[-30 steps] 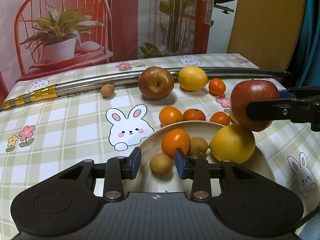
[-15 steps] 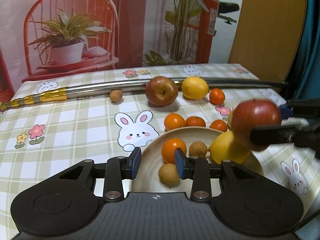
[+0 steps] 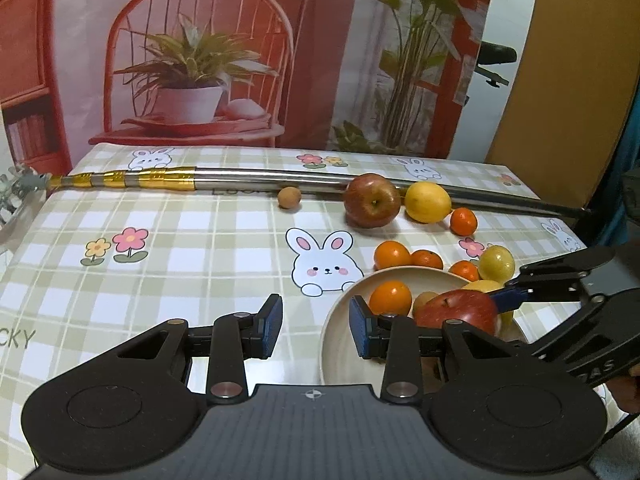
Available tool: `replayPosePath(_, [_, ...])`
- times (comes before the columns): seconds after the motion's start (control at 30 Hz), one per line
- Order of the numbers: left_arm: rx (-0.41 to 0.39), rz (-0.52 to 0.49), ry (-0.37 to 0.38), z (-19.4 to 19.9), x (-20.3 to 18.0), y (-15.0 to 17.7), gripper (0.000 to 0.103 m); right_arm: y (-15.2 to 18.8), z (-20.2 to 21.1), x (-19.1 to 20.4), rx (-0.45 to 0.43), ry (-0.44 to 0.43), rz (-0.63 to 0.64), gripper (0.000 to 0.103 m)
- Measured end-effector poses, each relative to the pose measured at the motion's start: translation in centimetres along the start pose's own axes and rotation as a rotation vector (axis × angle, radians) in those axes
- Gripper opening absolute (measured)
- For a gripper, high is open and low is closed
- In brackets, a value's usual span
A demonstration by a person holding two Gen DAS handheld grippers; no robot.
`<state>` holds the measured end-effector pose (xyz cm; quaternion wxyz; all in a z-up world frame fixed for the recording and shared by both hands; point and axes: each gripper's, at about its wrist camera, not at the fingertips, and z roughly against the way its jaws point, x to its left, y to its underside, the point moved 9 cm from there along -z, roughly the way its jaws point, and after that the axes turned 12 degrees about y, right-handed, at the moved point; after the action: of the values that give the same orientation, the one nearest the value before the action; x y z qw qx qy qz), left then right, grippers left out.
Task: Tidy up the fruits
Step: 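Lower the red apple into the plate and open the right tool, then move the left tool toward an orange mandarin while the right tool withdraws from the plate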
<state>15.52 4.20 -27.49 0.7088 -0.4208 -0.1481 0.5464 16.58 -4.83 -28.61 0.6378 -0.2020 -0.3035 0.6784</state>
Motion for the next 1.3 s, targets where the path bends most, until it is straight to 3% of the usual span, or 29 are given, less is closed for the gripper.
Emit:
replayPosePath(0.23, [-0.007, 0.005, -0.001, 0.0, 0.2, 0.3, 0.038, 0.1, -1.6, 0.7, 0.031, 0.037, 0.052, 0.063])
replayPosePath(0.67, [-0.011, 0.020, 0.008, 0.2, 0.2, 0.5, 0.038, -0.5, -3.4, 1.1, 0.011, 0.111, 0.130, 0.063])
replayPosePath(1.03, [0.004, 0.043, -0.012, 0.2, 0.6, 0.6, 0.038, -0.9, -2.2, 0.2, -0.039, 0.146, 0.098, 0.063])
replayPosePath(1.3, [0.002, 0.059, -0.023, 0.5, 0.8, 0.3, 0.039, -1.3, 0.3, -0.4, -0.108, 0.161, 0.042, 0.072])
